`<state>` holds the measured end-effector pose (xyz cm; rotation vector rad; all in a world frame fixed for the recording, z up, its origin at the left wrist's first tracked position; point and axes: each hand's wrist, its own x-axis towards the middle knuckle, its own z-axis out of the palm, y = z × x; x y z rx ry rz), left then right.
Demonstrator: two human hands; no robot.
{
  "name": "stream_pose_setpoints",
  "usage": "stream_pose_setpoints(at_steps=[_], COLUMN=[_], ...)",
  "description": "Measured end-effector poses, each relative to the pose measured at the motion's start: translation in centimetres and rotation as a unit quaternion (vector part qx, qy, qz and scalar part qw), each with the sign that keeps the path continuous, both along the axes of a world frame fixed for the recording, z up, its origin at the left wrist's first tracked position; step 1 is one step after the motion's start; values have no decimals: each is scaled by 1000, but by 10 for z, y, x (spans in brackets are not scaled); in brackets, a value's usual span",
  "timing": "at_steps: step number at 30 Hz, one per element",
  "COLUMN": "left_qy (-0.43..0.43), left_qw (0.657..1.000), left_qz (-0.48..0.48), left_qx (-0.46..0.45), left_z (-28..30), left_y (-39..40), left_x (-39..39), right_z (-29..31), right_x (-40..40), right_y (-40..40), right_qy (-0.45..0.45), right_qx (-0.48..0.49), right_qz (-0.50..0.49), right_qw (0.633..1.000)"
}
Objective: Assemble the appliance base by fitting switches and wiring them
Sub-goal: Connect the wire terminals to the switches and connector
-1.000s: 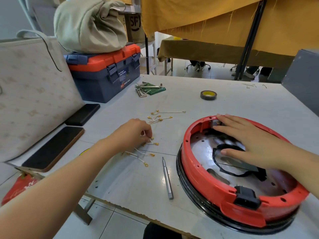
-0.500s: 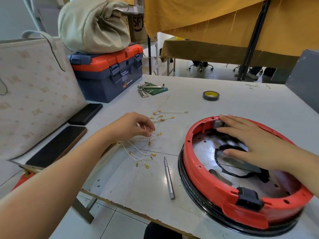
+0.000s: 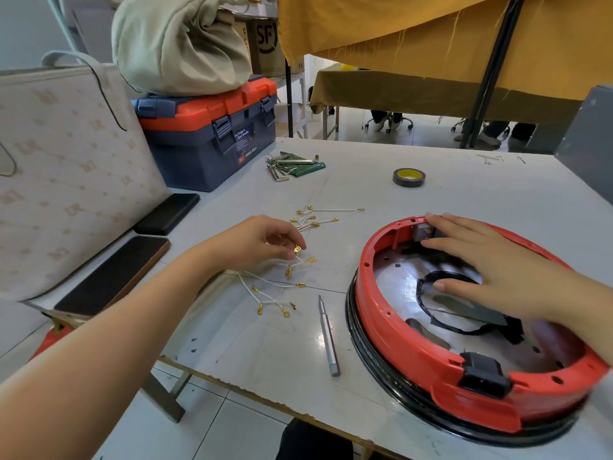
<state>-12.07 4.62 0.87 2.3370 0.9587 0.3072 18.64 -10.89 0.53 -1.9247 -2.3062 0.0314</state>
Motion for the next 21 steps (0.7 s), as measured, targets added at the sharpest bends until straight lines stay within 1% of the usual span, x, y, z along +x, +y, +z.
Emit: stream_pose_setpoints(at_steps=[4, 7, 9, 15, 19, 21], left_qy=[6, -6, -18, -106, -203, -228], left_qw=[1000, 1000, 1000, 988, 956, 942], left_qz=[1, -4, 12, 61, 102, 118], left_qx=[12, 4, -1, -92, -186, -216], left_z=[-3, -2, 1, 3, 3, 4], left_y=[0, -2, -1, 1, 2, 2], left_x=[0, -2, -3, -2, -2, -1], right_z=[0, 0, 0, -1, -2, -2], right_x=[0, 0, 0, 1, 1, 2], right_y=[0, 0, 1, 1, 1, 1], right_qy=[6, 3, 1, 2, 2, 1], right_qx=[3, 3, 3, 8, 12, 12], right_qz=[1, 3, 5, 7, 9, 9], right_qw=[1000, 1000, 1000, 1000, 1000, 1000])
